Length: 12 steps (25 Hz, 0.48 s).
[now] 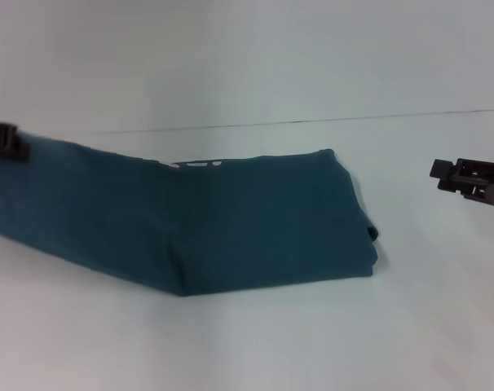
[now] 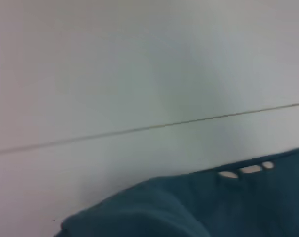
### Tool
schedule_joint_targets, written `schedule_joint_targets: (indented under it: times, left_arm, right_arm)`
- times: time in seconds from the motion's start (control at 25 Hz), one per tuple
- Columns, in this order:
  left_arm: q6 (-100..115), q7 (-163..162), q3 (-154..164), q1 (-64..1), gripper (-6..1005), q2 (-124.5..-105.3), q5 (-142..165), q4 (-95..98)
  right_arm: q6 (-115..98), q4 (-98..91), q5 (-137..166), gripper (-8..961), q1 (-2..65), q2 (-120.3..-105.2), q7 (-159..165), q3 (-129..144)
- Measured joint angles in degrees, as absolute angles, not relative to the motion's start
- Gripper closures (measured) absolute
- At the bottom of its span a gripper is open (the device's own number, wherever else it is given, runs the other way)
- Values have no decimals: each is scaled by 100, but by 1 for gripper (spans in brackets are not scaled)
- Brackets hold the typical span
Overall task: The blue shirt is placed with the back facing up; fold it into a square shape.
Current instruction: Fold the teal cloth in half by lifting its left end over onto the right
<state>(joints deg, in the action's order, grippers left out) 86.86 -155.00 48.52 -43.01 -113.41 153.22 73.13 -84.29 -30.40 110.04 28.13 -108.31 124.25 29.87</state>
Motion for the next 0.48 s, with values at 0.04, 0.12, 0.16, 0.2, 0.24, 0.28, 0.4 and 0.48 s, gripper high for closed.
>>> schedule_joint_targets:
  times: [0.04, 0.12, 0.16, 0.2, 0.24, 0.28, 0.4, 0.48]
  left_arm:
    - [8729, -15501, 4887, -4345, 945, -11357, 15358, 7377]
    - [8874, -15477, 5132, -4498, 945, -11417, 15512, 7597]
    - [8908, -15457, 5322, -4564, 945, -11449, 15594, 7717]
    - [8920, -15435, 5512, -4622, 945, -11475, 15677, 7808]
    - [8920, -15429, 5689, -4675, 945, -11494, 15754, 7867]
    - [8921, -15423, 5873, -4749, 945, -11514, 15845, 7909]
    - [8924, -15400, 6300, -5022, 945, -11604, 16173, 7922]
    - [8929, -15376, 6509, -5241, 945, -11675, 16320, 7895]
  right_arm:
    - [-8429, -3040, 11004, 466, 2815, -10831, 12425, 2985]
    - [-8428, -3041, 11004, 466, 2819, -10833, 12421, 2983]
    - [-8421, -3041, 11004, 466, 2820, -10833, 12419, 2983]
    - [-8415, -3041, 11004, 466, 2820, -10834, 12417, 2984]
    - [-8387, -3041, 11004, 466, 2821, -10834, 12416, 2994]
    - [-8364, -3041, 11004, 466, 2822, -10835, 12416, 3002]
    - [-8316, -3041, 11004, 466, 2836, -10837, 12414, 3021]
    - [-8309, -3042, 11004, 466, 2853, -10838, 12413, 3022]
